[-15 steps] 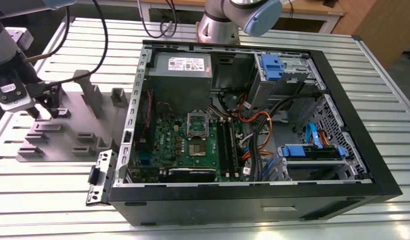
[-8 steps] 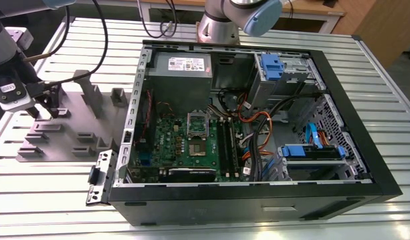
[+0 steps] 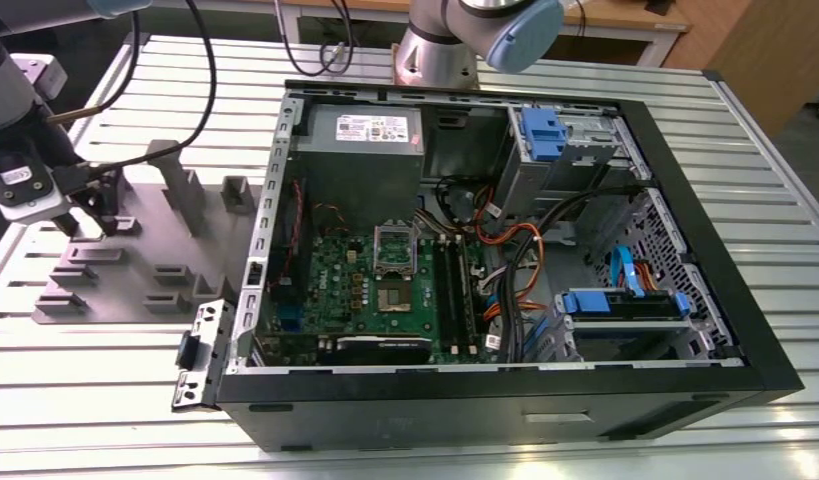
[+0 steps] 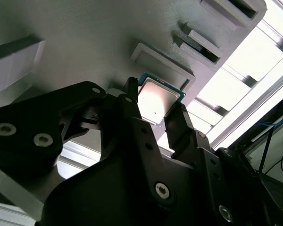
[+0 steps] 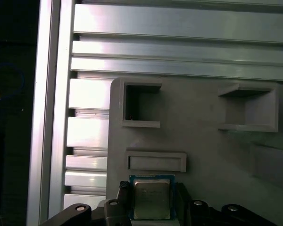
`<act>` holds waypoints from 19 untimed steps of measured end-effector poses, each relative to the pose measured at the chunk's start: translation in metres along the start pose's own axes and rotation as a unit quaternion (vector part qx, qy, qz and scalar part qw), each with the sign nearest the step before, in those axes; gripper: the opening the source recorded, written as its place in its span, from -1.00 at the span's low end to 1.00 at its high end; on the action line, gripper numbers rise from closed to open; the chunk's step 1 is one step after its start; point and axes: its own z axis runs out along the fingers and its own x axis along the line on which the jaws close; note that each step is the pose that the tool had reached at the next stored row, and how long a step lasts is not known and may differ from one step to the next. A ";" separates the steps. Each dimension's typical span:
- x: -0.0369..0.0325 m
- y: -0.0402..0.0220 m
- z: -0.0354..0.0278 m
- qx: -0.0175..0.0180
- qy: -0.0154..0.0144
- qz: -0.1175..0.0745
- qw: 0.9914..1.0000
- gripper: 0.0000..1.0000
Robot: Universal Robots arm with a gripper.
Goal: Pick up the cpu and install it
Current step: 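Pick up the cpu and move it towards the insertion slot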
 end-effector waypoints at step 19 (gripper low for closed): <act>-0.0020 0.0003 -0.0113 0.000 0.000 0.000 1.000 -0.06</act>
